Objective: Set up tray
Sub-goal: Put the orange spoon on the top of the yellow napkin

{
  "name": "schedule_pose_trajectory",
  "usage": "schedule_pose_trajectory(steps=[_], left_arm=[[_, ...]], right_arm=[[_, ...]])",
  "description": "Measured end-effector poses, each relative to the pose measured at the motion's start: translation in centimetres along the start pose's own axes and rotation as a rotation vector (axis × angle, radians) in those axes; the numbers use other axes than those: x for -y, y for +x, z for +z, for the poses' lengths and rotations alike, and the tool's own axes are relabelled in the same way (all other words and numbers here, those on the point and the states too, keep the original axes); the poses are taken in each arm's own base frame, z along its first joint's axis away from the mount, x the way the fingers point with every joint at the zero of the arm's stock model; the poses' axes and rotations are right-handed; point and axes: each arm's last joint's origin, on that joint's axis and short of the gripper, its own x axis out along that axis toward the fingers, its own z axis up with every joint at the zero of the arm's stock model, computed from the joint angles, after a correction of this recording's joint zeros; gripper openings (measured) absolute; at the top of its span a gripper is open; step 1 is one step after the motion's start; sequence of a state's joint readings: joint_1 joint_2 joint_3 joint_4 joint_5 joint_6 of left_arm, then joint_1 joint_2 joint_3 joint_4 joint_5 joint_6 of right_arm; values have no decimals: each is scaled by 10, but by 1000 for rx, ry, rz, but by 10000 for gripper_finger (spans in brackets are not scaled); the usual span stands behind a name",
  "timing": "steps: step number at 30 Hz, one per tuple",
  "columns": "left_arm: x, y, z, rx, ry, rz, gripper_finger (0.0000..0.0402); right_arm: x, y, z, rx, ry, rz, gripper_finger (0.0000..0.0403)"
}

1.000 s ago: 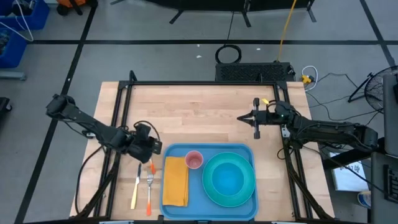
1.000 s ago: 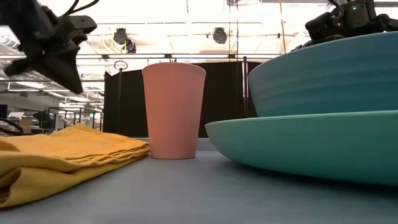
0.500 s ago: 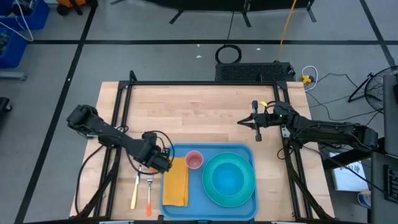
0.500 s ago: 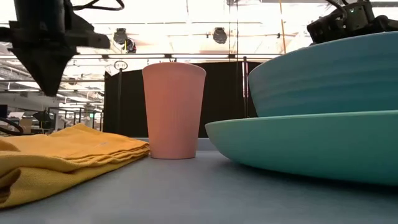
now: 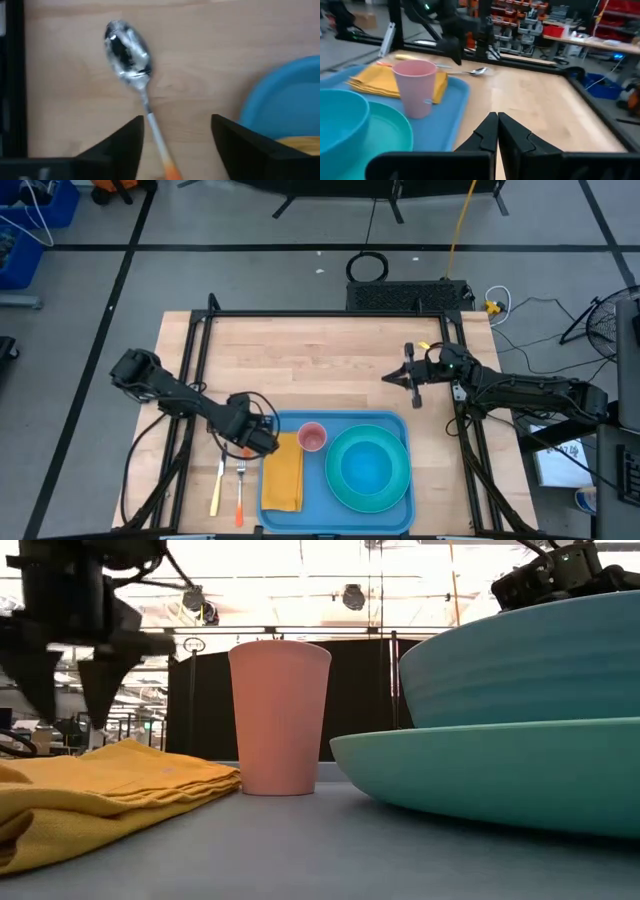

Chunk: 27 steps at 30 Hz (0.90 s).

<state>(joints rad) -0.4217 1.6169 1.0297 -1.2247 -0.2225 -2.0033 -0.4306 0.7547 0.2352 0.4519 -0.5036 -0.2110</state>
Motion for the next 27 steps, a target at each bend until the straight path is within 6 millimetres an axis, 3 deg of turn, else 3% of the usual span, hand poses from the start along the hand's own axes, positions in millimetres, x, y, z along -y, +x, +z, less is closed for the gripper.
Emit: schedule_pose_trajectory(steps=[4,8,14,27], left_arm=[[-4,18,1,-54,-30,49,272],[-4,36,2,-83,-84,30,270],[-6,50,7,-104,-119,38,234],[-5,51,12,-125,-38,52,140]], right_arm=[[-1,0,1,10,33,26,4],[-1,0,1,12,46,26,4],[-1,0,1,12,51,26,4],[-1,0,1,14,57,25,4]])
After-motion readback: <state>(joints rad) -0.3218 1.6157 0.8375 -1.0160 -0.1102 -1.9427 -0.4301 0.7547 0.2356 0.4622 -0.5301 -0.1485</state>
